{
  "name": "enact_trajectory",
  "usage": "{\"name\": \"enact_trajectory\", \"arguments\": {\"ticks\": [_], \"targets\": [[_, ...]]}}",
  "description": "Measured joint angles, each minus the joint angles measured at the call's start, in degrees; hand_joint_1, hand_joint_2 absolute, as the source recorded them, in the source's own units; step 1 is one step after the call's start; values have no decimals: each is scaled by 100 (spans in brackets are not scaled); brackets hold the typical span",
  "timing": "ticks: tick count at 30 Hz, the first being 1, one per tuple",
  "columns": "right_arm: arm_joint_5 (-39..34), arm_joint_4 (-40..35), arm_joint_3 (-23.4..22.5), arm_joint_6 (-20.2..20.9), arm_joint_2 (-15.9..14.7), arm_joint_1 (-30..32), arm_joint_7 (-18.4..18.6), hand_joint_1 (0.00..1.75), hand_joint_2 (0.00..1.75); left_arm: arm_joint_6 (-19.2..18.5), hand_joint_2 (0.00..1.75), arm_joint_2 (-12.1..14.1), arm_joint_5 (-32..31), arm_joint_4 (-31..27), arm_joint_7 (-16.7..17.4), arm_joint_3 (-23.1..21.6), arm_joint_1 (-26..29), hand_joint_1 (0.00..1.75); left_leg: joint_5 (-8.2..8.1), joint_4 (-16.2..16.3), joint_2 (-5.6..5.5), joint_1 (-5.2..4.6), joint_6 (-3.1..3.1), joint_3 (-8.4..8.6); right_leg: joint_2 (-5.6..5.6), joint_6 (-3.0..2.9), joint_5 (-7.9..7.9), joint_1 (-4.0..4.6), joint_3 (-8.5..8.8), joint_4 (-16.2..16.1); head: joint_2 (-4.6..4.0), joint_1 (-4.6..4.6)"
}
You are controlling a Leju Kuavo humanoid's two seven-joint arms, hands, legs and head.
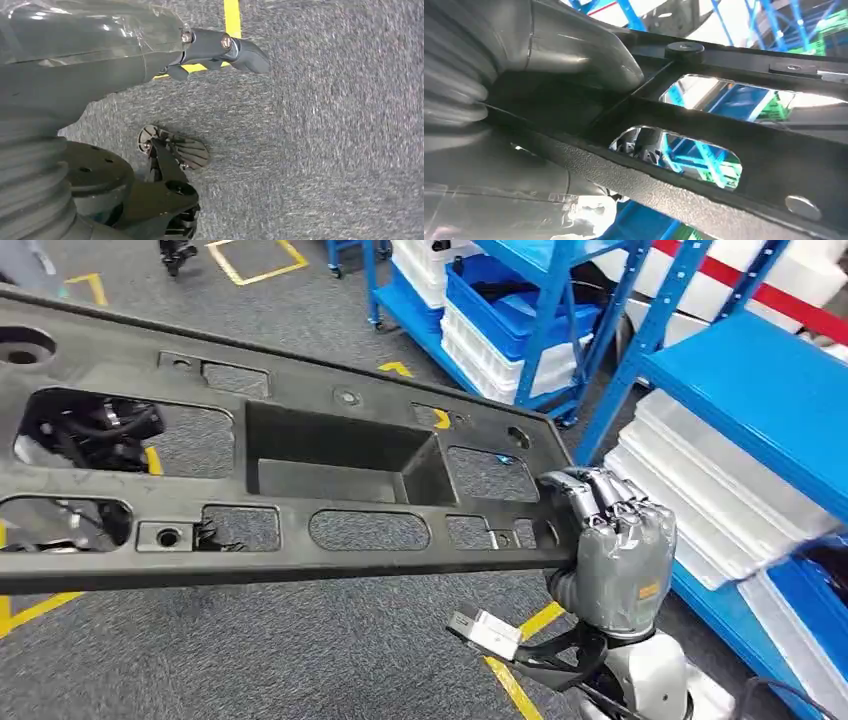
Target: Take the parts from the cabinet and place them on the table.
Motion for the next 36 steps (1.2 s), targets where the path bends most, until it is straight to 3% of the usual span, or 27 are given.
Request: {"name": "enact_trajectory", "arguments": {"ticks": [1,2,5,6,7,8,10,11,12,13,15,16,17,20,21,22,23,24,26,27,28,30,31,32,36], "targets": [[0,4,0,-17,0,-2,0,175,175,-2,175,2,0,0,0,0,-1,0,-24,37,-44,10,-32,-27,243,-3,64,-32,129,-346,0,18],[2,9,-2,-33,0,11,2,175,175,-2,175,2,0,2,2,0,-20,0,-46,133,-98,-31,-71,-99,408,3,20,-26,134,-419,0,7],[0,15,0,-50,0,13,4,175,175,-2,175,2,0,2,2,0,-3,0,2,92,-243,21,-150,-144,241,-82,23,19,114,-368,0,-22],[0,18,0,-50,0,9,7,175,175,-2,175,6,0,2,2,0,-8,0,-30,127,-257,19,-188,-147,160,-124,47,-20,137,-416,0,-15],[0,18,0,-53,0,6,4,175,175,-2,175,4,-2,2,2,0,-8,0,-111,265,24,-11,-222,-170,94,-142,50,-21,165,-427,0,-41],[0,18,0,-66,0,5,4,175,175,-2,175,4,-7,2,2,0,-16,0,-281,541,184,-15,-251,-304,29,-176,36,-17,175,-427,0,-102],[0,18,0,-70,0,10,7,175,175,-2,175,4,-9,2,2,0,-20,0,-686,1420,289,16,-291,-743,-119,-207,17,4,188,-426,0,-109],[2,17,0,-74,0,10,7,175,175,-2,175,4,-9,2,2,0,-14,0,-795,1791,306,26,-302,-938,-190,-212,7,8,190,-424,0,-116],[0,20,0,-74,0,11,7,175,175,-2,175,6,-9,2,4,0,-5,0,-756,1890,315,37,-299,-1001,-255,-210,-3,11,199,-424,0,-116],[2,18,0,-74,0,11,4,175,175,-2,175,6,-9,2,11,0,2,0,-592,1691,322,41,-288,-909,-317,-204,-16,14,217,-424,0,-114],[0,20,0,-77,0,10,4,175,175,-2,175,6,-11,2,15,0,0,0,-100,752,389,31,-240,-431,-420,-177,-54,14,277,-424,0,-118],[0,18,0,-77,0,8,4,175,175,-2,175,6,-13,2,15,0,-2,0,65,229,584,3,-197,-179,-470,-157,-80,16,313,-426,0,-118],[0,20,0,-79,0,8,7,175,175,-2,175,6,-13,2,20,0,-11,0,-5,155,700,-57,-169,-154,-511,-121,-104,54,319,-423,0,-118],[0,20,0,-81,2,6,4,175,175,-2,175,6,-11,2,22,0,10,0,8,135,542,-93,-106,-197,-619,-49,-97,37,359,-488,0,-116],[0,18,0,-81,2,6,6,175,175,-2,175,9,-11,2,22,0,7,0,39,42,489,-78,-53,-154,-654,-8,-111,36,407,-519,0,-122],[0,24,0,-81,2,2,2,175,175,-2,175,6,-13,2,22,0,7,0,80,-32,462,-27,-24,-94,-455,13,-189,9,418,-441,0,-92],[0,22,0,-94,4,3,4,175,175,-2,175,6,-13,2,24,0,-5,0,89,-62,415,-20,5,-71,-249,7,-337,13,323,-241,0,-92],[0,24,-2,-98,4,8,7,175,175,-2,175,6,-15,2,26,0,-12,0,89,-62,382,-19,40,-71,-146,3,-557,16,121,156,0,-63],[0,24,-2,-120,9,25,7,175,175,0,175,4,-11,2,28,0,-4,0,79,-58,277,-35,56,-70,-88,20,-870,26,-327,988,0,-13],[0,26,-2,-125,9,35,9,175,175,7,175,4,-7,2,35,0,3,0,75,-52,209,-43,61,-69,-83,28,-857,27,-477,1207,0,-11],[0,26,-2,-127,9,41,9,175,175,9,175,4,-2,2,37,0,6,0,71,-43,145,-43,59,-65,-82,26,-695,26,-463,1104,0,-11],[2,26,-2,-133,9,39,9,175,175,11,175,4,-2,2,37,0,3,0,46,7,4,-35,41,-58,-45,9,-126,15,-119,247,0,-2],[2,26,-2,-138,9,38,9,175,175,11,175,4,-2,2,37,0,3,0,18,51,-60,-28,11,-64,87,6,117,-2,90,-251,0,11],[2,28,-2,-144,11,34,9,175,175,11,175,4,0,2,37,0,4,0,-2,85,-103,-33,-26,-100,327,8,-18,-18,137,-334,0,13],[0,24,-4,-160,15,43,2,175,175,11,175,4,-2,2,37,0,23,0,13,107,-270,-8,-148,-163,154,-111,37,45,141,-389,0,-15]]}}
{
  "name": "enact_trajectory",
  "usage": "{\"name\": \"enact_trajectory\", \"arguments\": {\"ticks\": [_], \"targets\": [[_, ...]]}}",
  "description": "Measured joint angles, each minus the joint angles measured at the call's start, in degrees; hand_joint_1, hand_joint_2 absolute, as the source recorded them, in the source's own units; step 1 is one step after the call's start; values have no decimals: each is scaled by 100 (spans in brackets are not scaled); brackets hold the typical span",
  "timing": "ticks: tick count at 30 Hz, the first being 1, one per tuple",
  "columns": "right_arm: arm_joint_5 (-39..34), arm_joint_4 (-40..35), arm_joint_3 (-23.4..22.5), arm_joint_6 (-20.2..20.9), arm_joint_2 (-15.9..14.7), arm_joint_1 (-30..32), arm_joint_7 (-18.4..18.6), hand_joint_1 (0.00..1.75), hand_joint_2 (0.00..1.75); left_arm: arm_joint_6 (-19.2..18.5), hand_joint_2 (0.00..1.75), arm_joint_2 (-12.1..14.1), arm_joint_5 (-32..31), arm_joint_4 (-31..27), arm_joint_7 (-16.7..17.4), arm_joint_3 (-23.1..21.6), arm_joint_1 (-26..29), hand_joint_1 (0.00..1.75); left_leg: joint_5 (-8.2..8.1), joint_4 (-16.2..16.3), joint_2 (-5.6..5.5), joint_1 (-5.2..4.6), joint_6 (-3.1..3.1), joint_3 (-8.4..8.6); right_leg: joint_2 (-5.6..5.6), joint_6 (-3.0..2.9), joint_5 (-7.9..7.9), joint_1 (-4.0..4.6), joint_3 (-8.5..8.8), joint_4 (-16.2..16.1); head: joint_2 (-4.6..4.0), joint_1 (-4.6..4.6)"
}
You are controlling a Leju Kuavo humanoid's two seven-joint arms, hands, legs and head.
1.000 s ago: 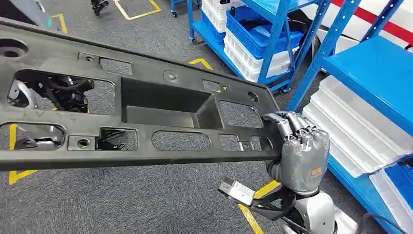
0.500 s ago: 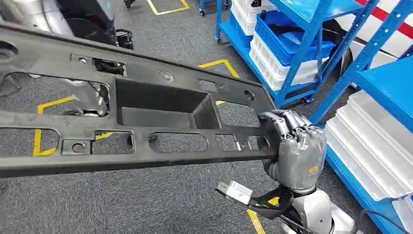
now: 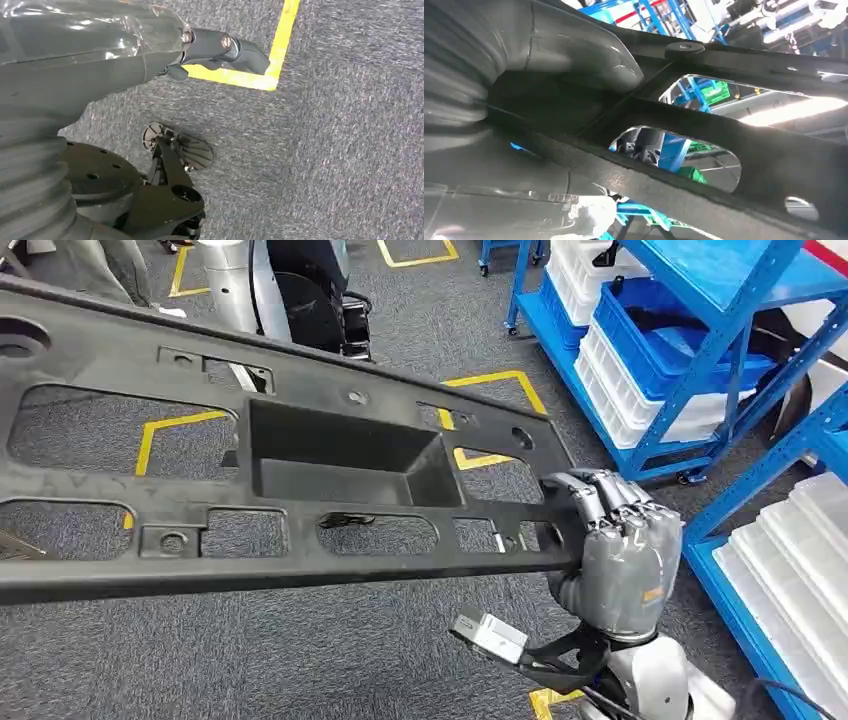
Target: Take the parts from the cabinet and place them on the table.
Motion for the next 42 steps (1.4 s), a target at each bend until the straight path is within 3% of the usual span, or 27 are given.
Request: {"name": "enact_trajectory", "arguments": {"ticks": [1,3,5,6,7,9,10,11,15,16,17,18,20,21,22,23,25,26,27,31,33,35,37,39,40,41,42], "targets": [[0,0,0,0,0,-9,0,175,175,0,175,2,2,0,0,0,-1,0,-51,70,75,5,-25,4,-85,-43,26,-35,25,-40,0,11],[0,-2,0,0,0,-7,-7,175,175,2,175,2,2,0,0,0,-10,0,-381,627,449,-17,-91,-250,-206,-95,5,-25,49,-47,0,-79],[0,-2,0,0,0,-10,-18,175,175,0,175,2,2,0,-2,0,-10,0,-752,1510,554,15,-131,-694,-346,-117,-15,-5,63,-46,0,-81],[0,0,0,0,0,-13,-22,175,175,2,175,2,2,0,-2,0,-6,0,-795,1765,572,25,-140,-835,-409,-117,-27,-2,68,-43,0,-83],[0,0,0,0,0,-13,-24,175,175,2,175,2,2,0,-2,0,0,0,-713,1746,584,35,-140,-836,-469,-110,-38,-2,82,-43,0,-86],[2,0,0,0,0,-16,-24,175,175,2,175,2,-11,0,-9,0,0,0,-226,938,626,40,-113,-432,-593,-83,-79,-5,140,-43,0,-86],[0,0,0,0,0,-21,-24,175,175,0,175,2,-18,0,-18,0,-1,0,16,402,725,32,-85,-155,-646,-67,-106,-6,180,-43,0,-88],[0,-2,0,0,0,-27,-24,175,175,0,175,2,-35,0,-22,0,-8,0,-7,66,976,-6,-40,-11,-697,-44,-129,-1,204,-53,0,-88],[0,0,0,0,0,-43,-26,175,175,-17,175,13,-57,0,-39,0,9,0,10,7,795,-86,64,-42,-836,69,-154,23,275,-126,0,-94],[0,0,0,0,0,-42,-26,175,175,-17,175,15,-57,0,-42,0,11,0,50,-87,745,-21,117,22,-818,111,-196,6,302,-126,0,-83],[2,0,2,-2,0,-43,-28,175,175,-20,175,17,-63,0,-52,0,7,0,71,-142,705,-17,142,64,-539,118,-293,-13,281,6,0,-72],[2,0,2,-2,0,-53,-28,175,175,-26,175,17,-63,0,-55,0,-3,0,76,-150,674,-15,187,75,-364,114,-477,-19,131,308,0,-59],[2,0,2,-2,0,-48,-26,175,175,-33,175,15,-61,0,-55,0,-16,0,66,-148,568,-23,211,77,-250,124,-854,-12,-347,1194,0,-3],[0,2,2,-2,0,-48,-24,175,175,-33,175,15,-63,0,-55,0,-15,0,60,-145,503,-34,220,78,-237,135,-927,-11,-560,1553,0,0],[2,9,2,-2,0,-47,-24,175,175,-33,175,17,-61,0,-52,0,-13,0,57,-137,434,-36,221,83,-234,141,-846,-12,-652,1636,0,4],[0,13,2,-2,0,-47,-26,175,175,-35,175,18,-61,0,-52,0,-14,0,49,-125,356,-36,217,92,-230,141,-624,-17,-600,1432,0,8],[2,17,2,-2,2,-52,-26,175,175,-39,175,17,-61,0,-52,0,-18,0,12,-72,208,-24,185,106,-152,134,-50,-41,-258,553,0,22],[0,22,2,-2,2,-63,-26,175,175,-48,175,17,-61,0,-52,0,-18,0,-19,-26,146,-16,153,91,17,133,111,-62,-121,160,0,33],[2,37,2,-7,6,-75,-33,175,175,-48,175,20,-57,0,-52,0,-32,0,-56,66,88,-51,101,25,228,141,25,-67,-73,31,0,28],[0,50,2,-20,7,-106,-59,175,175,-48,175,35,-50,0,-50,0,-16,0,-36,53,-114,7,-13,-25,15,10,29,-50,-60,11,0,2],[2,50,4,-33,9,-132,-68,175,175,-48,175,35,-48,0,-50,0,-24,0,-266,416,382,-35,-72,-145,-125,-34,24,-45,-9,-11,0,-64],[0,50,9,-46,9,-130,-74,175,175,-48,175,35,-28,0,-50,0,-31,0,-669,1276,534,0,-118,-574,-282,-72,-4,-13,17,-10,0,-79],[0,52,11,-50,15,-133,-79,175,175,-28,175,35,4,0,-35,0,-19,0,-760,1753,569,17,-128,-838,-421,-76,-28,-1,32,-8,0,-81],[2,55,11,-52,15,-133,-81,175,175,-15,175,35,7,0,-24,0,-19,0,-406,1282,597,19,-103,-620,-544,-67,-60,3,69,-9,0,-83],[0,55,11,-52,15,-134,-81,175,175,-11,175,35,9,0,-22,0,-20,0,-128,728,638,12,-75,-338,-605,-52,-85,2,109,-9,0,-81],[0,55,11,-55,15,-137,-81,175,175,-7,175,35,9,0,-20,0,-20,0,50,188,796,-10,-33,-74,-659,-29,-112,1,147,-11,0,-83],[0,55,11,-57,15,-139,-81,175,175,-7,175,35,9,0,-15,0,-27,0,-30,113,936,-73,9,-51,-695,2,-133,32,154,-14,0,-83]]}}
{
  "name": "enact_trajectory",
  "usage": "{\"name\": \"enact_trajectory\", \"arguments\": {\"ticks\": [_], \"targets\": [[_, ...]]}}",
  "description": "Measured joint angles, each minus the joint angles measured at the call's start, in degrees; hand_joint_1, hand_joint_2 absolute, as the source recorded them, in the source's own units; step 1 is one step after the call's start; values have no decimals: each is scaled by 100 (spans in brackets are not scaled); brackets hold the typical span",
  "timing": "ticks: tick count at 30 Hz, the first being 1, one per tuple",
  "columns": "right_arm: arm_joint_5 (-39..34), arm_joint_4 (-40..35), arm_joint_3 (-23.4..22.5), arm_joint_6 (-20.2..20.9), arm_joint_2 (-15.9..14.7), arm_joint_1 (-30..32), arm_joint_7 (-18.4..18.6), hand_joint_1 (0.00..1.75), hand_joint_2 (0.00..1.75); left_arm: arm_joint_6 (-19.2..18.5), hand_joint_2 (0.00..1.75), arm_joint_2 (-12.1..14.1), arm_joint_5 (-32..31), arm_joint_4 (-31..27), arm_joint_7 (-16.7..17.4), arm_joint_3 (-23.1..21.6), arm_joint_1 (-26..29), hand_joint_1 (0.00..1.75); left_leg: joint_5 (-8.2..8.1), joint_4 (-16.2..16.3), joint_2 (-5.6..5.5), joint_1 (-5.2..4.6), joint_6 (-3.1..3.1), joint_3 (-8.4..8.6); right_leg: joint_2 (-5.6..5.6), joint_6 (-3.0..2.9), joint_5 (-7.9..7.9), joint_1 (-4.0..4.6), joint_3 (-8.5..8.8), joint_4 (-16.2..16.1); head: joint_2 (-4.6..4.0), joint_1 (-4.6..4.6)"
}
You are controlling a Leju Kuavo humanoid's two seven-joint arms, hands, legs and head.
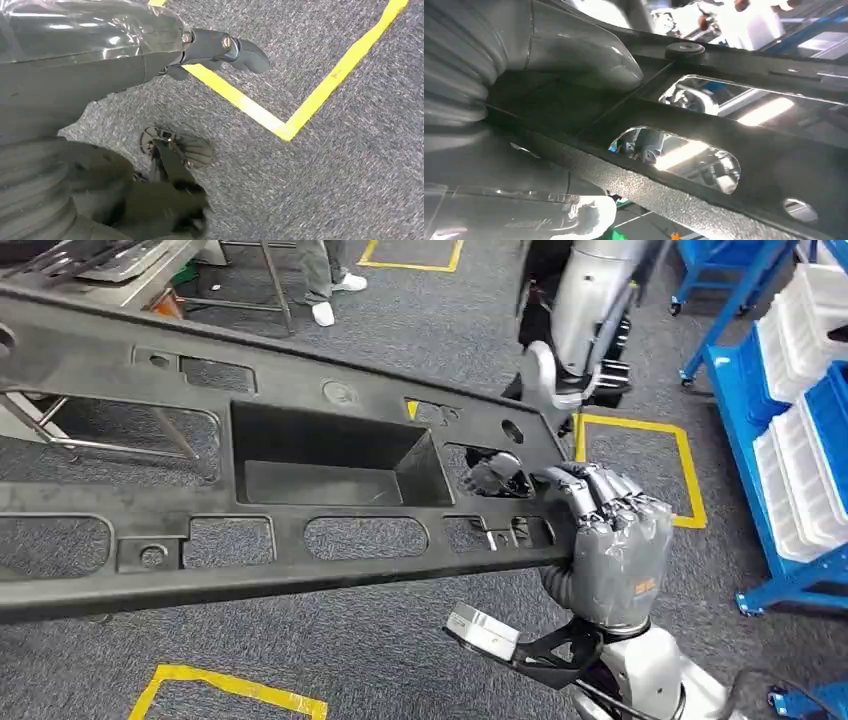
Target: Take the parts from the cabinet and place them on the table.
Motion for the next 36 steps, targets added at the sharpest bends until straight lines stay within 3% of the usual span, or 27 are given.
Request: {"name": "enact_trajectory", "arguments": {"ticks": [1,3,4,5,6,7,9,10,11,12,13,14,15,19,20,21,22,24,25,26,27,29,30,31,34,35,36], "targets": [[2,0,0,-2,2,-2,-2,175,175,0,175,0,0,0,0,0,1,0,33,-37,-83,-12,28,-8,-11,19,-6,-8,5,-6,0,2],[0,0,0,-2,2,-2,-2,175,175,2,175,0,4,0,9,0,19,0,24,-42,-153,-41,59,-25,-86,61,-8,-10,37,-48,0,2],[0,0,0,-2,2,-4,-2,175,175,4,175,2,4,0,9,0,17,0,45,-108,-194,-31,102,-3,-125,97,-21,-8,71,-62,0,-4],[0,2,2,-2,4,-6,-2,175,175,4,175,-2,6,0,15,0,20,0,86,-195,-240,17,137,82,9,117,-94,-50,95,0,0,11],[2,2,0,-7,7,-6,-9,175,175,4,175,-2,4,0,15,0,11,0,94,-233,-266,21,180,112,223,113,-230,-45,15,199,0,7],[2,2,0,-11,7,-5,-9,175,175,4,175,-2,9,0,15,0,2,0,101,-236,-302,23,215,119,354,114,-447,-51,-186,598,0,24],[0,4,2,-11,11,8,-11,175,175,4,175,-7,11,0,15,0,2,0,92,-232,-413,13,228,121,448,138,-768,-47,-669,1476,0,81],[2,7,2,-11,11,11,-11,175,175,4,175,-7,15,0,15,0,5,0,89,-228,-468,9,231,121,453,145,-763,-47,-809,1673,0,81],[0,7,2,-9,11,12,-15,175,175,4,175,-7,24,0,13,0,6,0,87,-221,-543,10,230,130,455,148,-597,-49,-820,1594,0,79],[2,9,2,-9,11,11,-20,175,175,4,175,-7,33,0,13,0,4,0,79,-206,-612,14,225,140,467,145,-340,-55,-712,1280,0,88],[2,9,2,-9,11,9,-24,175,175,4,175,-7,33,0,9,0,2,0,64,-187,-681,23,213,149,496,136,-46,-61,-519,804,0,92],[0,9,2,-9,11,2,-28,175,175,4,175,-7,39,0,-2,0,1,0,39,-151,-746,30,189,154,599,136,219,-73,-306,297,0,99],[2,9,2,-9,11,-8,-33,175,175,4,175,-7,44,0,-9,0,-4,0,19,-120,-792,26,156,122,852,134,152,-93,-217,87,0,109],[2,9,4,-2,11,-27,-37,175,175,-2,175,-7,42,0,-42,0,10,0,31,-109,-975,52,26,56,684,34,183,-34,-208,6,0,81],[2,9,4,-2,11,-52,-37,175,175,-7,175,-2,37,0,-52,0,9,0,-12,-49,-912,59,3,60,600,-13,213,-74,-187,-42,0,86],[2,9,7,0,11,-62,-39,175,175,-9,175,-2,35,0,-70,0,11,0,-134,125,-643,20,-36,5,541,-37,208,-69,-169,-51,0,44],[0,9,7,0,11,-67,-39,175,175,-24,175,-2,37,0,-79,0,7,0,-351,477,-485,35,-69,-163,475,-64,198,-59,-159,-51,0,-7],[2,9,11,0,11,-65,-39,175,175,-26,175,-2,39,0,-87,0,15,0,-738,1345,-386,71,-115,-591,334,-85,179,-40,-147,-50,0,-11],[0,9,13,0,11,-66,-39,175,175,-26,175,-2,42,0,-87,0,24,0,-807,1654,-374,87,-127,-759,263,-85,171,-37,-147,-50,0,-17],[2,9,18,0,11,-66,-42,175,175,-28,175,-2,42,0,-87,0,36,0,-733,1666,-362,102,-131,-779,195,-79,160,-37,-139,-49,0,-20],[0,9,22,0,11,-68,-42,175,175,-31,175,-2,44,0,-87,0,42,0,-541,1399,-348,113,-132,-655,135,-71,143,-38,-124,-49,0,-20],[2,9,28,0,11,-73,-42,175,175,-33,175,-2,44,0,-90,0,41,0,-32,379,-220,120,-113,-134,18,-39,100,-43,-55,-49,0,-22],[2,9,31,0,11,-83,-42,175,175,-33,175,-2,46,0,-94,0,38,0,12,-41,24,103,-86,31,-26,-9,76,-38,-30,-50,0,-24],[0,9,35,2,11,-98,-42,175,175,-33,175,-2,48,0,-103,0,36,0,13,-56,6,38,-47,36,-62,32,49,-1,-22,-38,0,-22],[0,11,57,2,11,-129,-42,175,175,-33,175,4,72,2,-136,0,55,0,4,-72,-150,-12,46,16,-166,112,35,-26,37,-93,0,-22],[0,11,59,2,11,-137,-42,175,175,-33,175,4,83,0,-142,0,56,0,38,-150,-205,40,104,81,-166,157,-4,-47,70,-95,0,-24],[2,15,63,2,13,-145,-42,175,175,-33,175,4,87,2,-157,0,58,0,57,-196,-239,52,134,118,90,170,-84,-67,70,16,0,-4]]}}
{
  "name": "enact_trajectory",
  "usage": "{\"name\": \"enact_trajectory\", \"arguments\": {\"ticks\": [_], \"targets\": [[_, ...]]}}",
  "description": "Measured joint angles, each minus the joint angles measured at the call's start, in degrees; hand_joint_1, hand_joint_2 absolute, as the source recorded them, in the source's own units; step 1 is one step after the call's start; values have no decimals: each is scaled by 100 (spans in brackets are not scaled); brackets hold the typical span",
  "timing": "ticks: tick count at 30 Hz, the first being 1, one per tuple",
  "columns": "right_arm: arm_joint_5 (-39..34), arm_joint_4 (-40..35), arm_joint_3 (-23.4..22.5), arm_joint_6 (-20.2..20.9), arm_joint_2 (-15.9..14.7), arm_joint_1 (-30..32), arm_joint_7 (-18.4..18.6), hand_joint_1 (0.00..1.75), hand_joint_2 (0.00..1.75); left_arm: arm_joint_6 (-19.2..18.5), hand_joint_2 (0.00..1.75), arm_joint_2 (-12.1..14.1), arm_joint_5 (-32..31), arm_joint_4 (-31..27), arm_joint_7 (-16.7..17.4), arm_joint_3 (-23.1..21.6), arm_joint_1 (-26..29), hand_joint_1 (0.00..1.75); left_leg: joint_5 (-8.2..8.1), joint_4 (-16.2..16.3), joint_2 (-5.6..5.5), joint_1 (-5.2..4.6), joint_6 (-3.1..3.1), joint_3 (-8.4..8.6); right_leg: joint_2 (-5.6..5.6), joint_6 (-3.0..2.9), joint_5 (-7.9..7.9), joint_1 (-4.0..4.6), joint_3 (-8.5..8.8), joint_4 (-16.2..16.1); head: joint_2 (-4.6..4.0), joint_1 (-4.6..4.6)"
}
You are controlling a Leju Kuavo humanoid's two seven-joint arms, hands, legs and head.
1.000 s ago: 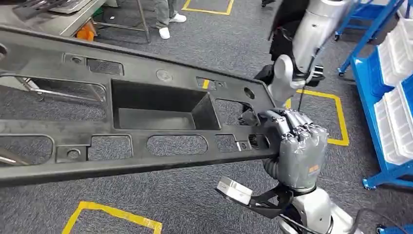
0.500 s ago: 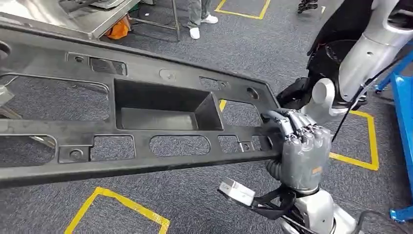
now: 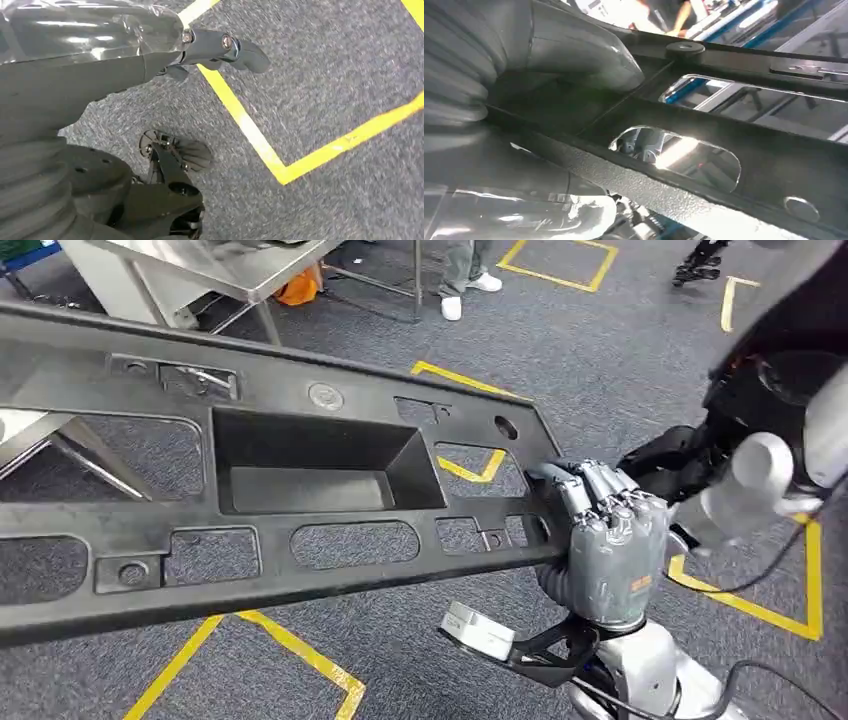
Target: Take the parts from the cabinet and place them on the table.
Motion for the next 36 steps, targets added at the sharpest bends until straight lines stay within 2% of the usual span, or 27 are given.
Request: {"name": "enact_trajectory", "arguments": {"ticks": [1,2,4,5,7,8,9,10,13,14,15,16,17,19,20,21,22,23,24,25,29,30,31,32,34,35,36], "targets": [[0,0,0,0,0,-9,2,175,175,0,175,2,9,0,-2,0,-7,0,2,-11,-30,4,53,14,218,-8,-182,-3,-149,293,0,6],[0,4,2,0,0,-6,7,175,175,0,175,0,11,0,-2,0,-14,0,-3,-10,-85,4,67,14,316,-10,-410,0,-394,758,0,35],[0,18,13,0,2,8,9,175,175,0,175,0,13,0,-2,0,-12,0,-16,-7,-205,-15,88,19,362,4,-663,21,-861,1580,0,74],[0,24,13,0,2,13,9,175,175,0,175,0,13,0,-2,0,-7,0,-19,-2,-271,-21,91,28,365,1,-603,21,-956,1681,0,79],[0,31,20,0,2,16,9,175,175,0,175,0,13,0,0,0,-4,0,-37,20,-425,-22,89,54,385,-27,-100,17,-751,1079,0,76],[0,31,20,0,2,15,9,175,175,-4,175,0,9,0,0,0,-7,0,-58,42,-503,-15,73,71,457,-40,218,11,-524,535,0,89],[0,31,20,0,2,14,9,175,175,-17,175,0,9,0,0,0,-7,0,-85,67,-558,-8,47,65,631,-52,378,0,-365,95,0,103],[0,35,22,0,2,22,11,175,175,-33,175,0,4,0,0,0,-21,0,-108,125,-611,-43,9,28,788,-38,295,-9,-311,-16,0,96],[-2,37,22,-2,2,38,15,175,175,-28,175,0,2,0,2,0,-1,0,-77,77,-763,26,-83,-1,658,-105,291,45,-308,-13,0,85],[0,37,22,-5,2,37,15,175,175,-9,175,2,13,0,0,0,-1,0,-92,90,-812,0,-117,-5,592,-142,315,-1,-284,-63,0,83],[-2,37,22,-5,2,35,15,175,175,11,175,13,15,0,-11,0,1,0,-166,191,-586,0,-139,3,506,-171,331,-5,-253,-94,0,81],[-2,35,22,-9,2,47,17,175,175,24,175,13,15,0,-22,0,-4,0,-317,414,-328,-23,-172,-98,451,-210,317,1,-232,-106,0,9],[-2,35,22,-11,2,49,17,175,175,28,175,13,15,0,-26,0,-13,0,-539,827,-207,-9,-203,-303,374,-230,304,11,-223,-105,0,7],[0,35,22,-11,2,57,15,175,175,28,175,13,15,0,-26,0,-12,0,-859,1660,-141,28,-243,-733,232,-250,279,23,-211,-102,0,-9],[0,35,22,-11,2,59,15,175,175,28,175,13,15,-2,-26,0,-4,0,-857,1856,-131,46,-261,-854,161,-247,268,23,-206,-101,0,-9],[-2,35,22,-13,2,66,15,175,175,31,175,13,15,-2,-26,0,5,0,-714,1725,-116,62,-267,-809,95,-236,253,20,-190,-100,0,-11],[0,35,22,-13,2,69,15,175,175,35,175,13,15,0,-26,0,9,0,-468,1344,-88,76,-269,-627,37,-224,235,18,-166,-100,0,-13],[0,35,22,-15,2,70,15,175,175,46,175,15,15,0,-28,0,8,0,-200,824,-28,83,-264,-371,-16,-208,213,15,-133,-100,0,-11],[-2,35,22,-18,2,70,15,175,175,70,175,15,20,0,-39,0,7,0,25,277,116,80,-245,-97,-68,-188,186,15,-90,-101,0,-11],[-2,35,22,-18,2,71,15,175,175,74,175,15,22,-2,-44,0,-4,0,-72,148,274,26,-208,-51,-102,-156,167,38,-75,-103,0,-18],[0,35,22,-18,2,65,15,175,175,118,175,15,55,-2,-33,0,-14,0,-38,70,57,-23,-57,-57,-249,-20,135,36,19,-158,0,-24],[-2,35,20,-15,2,60,15,175,175,149,175,13,85,-2,-13,0,-15,0,-5,1,17,35,-11,6,-115,15,69,-2,39,-120,0,-13],[0,35,20,-20,2,59,13,175,175,160,175,13,94,-2,-11,2,-26,0,0,-19,-20,31,25,25,114,7,-51,-2,-25,60,0,2],[0,35,13,-20,2,59,15,175,175,173,175,13,96,-2,-13,2,-37,0,2,-20,-42,30,61,27,250,0,-257,-1,-207,419,0,13],[0,35,11,-20,2,89,15,175,175,181,175,7,92,-4,-57,2,-43,0,-12,-18,-156,15,82,29,357,14,-638,17,-719,1381,0,74],[0,35,11,-20,2,100,15,175,175,181,175,7,92,-4,-72,2,-41,0,-14,-10,-223,6,86,31,366,15,-648,19,-885,1632,0,76],[0,35,11,-18,2,108,15,175,175,181,175,7,94,-4,-79,2,-39,0,-18,-5,-288,3,89,38,369,9,-517,19,-904,1587,0,72]]}}
